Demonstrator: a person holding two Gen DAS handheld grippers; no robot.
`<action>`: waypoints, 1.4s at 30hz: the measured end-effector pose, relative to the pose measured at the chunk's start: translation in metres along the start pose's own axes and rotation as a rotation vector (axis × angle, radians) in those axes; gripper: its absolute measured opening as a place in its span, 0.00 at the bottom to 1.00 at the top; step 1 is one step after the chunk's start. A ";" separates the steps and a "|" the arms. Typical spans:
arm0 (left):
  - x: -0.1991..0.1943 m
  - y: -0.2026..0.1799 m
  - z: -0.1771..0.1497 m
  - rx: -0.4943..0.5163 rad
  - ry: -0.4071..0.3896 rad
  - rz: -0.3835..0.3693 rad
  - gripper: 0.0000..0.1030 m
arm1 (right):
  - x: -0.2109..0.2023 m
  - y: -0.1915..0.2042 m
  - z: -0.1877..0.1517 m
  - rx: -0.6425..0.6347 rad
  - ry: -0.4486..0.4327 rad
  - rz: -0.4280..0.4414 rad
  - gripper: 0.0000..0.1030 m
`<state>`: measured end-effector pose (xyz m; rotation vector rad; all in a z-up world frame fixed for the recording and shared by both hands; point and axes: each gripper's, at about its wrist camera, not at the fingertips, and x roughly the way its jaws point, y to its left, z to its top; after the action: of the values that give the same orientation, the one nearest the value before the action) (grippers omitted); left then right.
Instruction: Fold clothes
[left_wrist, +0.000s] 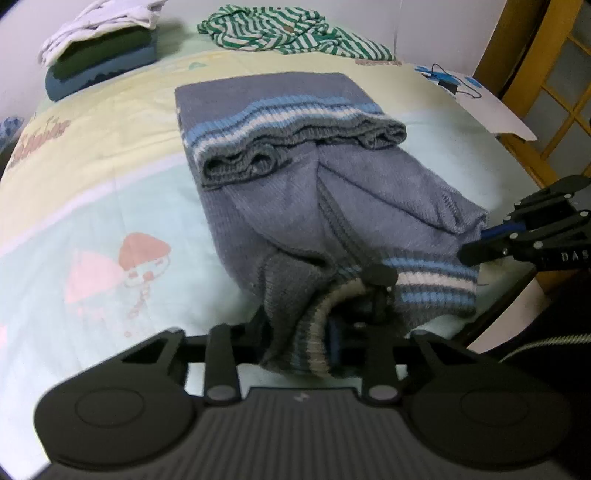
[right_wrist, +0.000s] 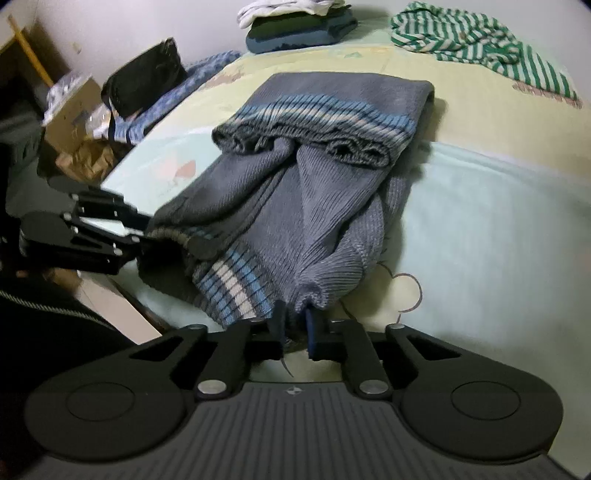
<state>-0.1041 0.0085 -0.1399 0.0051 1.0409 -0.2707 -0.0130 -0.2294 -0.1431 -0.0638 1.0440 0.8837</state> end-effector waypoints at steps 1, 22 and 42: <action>-0.004 0.000 0.003 0.000 -0.012 -0.003 0.21 | -0.002 -0.004 0.002 0.025 -0.005 0.015 0.05; -0.001 0.049 0.134 -0.118 -0.228 0.027 0.20 | -0.011 -0.068 0.135 0.237 -0.290 0.056 0.04; 0.071 0.107 0.183 -0.272 -0.148 -0.042 0.58 | -0.022 -0.090 0.134 0.293 -0.525 -0.016 0.53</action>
<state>0.1089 0.0725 -0.1205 -0.2789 0.9244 -0.1629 0.1386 -0.2442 -0.0858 0.3876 0.6661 0.6727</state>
